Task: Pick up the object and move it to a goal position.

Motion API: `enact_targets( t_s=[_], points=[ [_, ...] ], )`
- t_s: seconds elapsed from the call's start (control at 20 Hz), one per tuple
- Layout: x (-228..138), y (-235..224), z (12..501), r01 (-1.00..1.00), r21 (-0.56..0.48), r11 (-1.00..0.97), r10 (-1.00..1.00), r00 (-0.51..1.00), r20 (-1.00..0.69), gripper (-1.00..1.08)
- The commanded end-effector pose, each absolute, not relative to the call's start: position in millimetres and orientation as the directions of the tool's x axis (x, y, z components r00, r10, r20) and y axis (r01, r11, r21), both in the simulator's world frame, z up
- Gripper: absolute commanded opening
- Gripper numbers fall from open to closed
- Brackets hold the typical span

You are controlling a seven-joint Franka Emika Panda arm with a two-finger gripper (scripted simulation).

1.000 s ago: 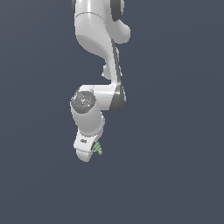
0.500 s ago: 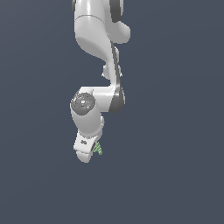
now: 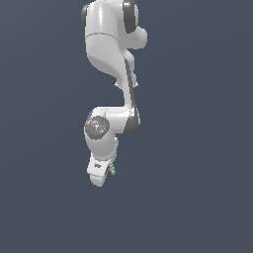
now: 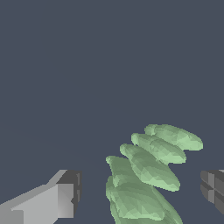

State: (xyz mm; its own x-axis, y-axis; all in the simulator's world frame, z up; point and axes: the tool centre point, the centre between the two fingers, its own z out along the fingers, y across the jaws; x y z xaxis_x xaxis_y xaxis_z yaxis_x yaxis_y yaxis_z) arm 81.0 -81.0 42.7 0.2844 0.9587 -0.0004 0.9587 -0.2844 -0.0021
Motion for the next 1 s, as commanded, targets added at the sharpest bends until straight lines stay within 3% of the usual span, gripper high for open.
enact_targets(
  t_s=[0.0,0.1,0.15,0.95],
  points=[
    [82,-81,41,0.959,0.000,-0.284,0.959,0.284,0.000,1.00],
    [83,-81,42,0.959,0.000,-0.284,0.959,0.284,0.000,1.00],
    [83,-81,42,0.959,0.000,-0.284,0.959,0.284,0.000,-1.00],
    [82,-76,52,0.959,0.000,-0.284,0.959,0.284,0.000,-1.00]
  ],
)
